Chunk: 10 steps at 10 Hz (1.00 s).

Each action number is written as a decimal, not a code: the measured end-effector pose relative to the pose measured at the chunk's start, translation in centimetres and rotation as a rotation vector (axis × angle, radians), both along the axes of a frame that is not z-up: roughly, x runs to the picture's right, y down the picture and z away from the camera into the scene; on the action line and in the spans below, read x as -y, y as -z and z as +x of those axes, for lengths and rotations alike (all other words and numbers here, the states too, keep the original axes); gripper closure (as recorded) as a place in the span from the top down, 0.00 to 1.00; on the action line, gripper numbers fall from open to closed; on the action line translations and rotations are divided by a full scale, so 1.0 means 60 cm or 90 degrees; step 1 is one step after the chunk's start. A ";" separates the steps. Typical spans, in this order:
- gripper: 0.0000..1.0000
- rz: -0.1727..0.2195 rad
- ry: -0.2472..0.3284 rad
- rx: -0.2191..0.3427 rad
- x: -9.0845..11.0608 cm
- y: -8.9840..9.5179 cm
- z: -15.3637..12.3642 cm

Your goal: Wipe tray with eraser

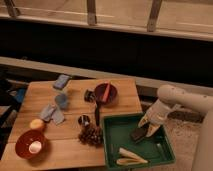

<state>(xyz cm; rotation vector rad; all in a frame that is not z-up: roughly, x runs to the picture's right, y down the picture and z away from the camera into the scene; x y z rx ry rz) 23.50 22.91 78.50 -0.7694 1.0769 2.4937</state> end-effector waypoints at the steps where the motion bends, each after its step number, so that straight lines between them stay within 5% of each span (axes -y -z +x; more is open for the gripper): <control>1: 0.00 -0.003 -0.006 -0.002 -0.005 0.000 0.004; 7: 0.00 0.008 0.005 -0.002 0.018 -0.012 -0.012; 10: 0.00 -0.003 0.012 0.014 -0.006 -0.009 -0.028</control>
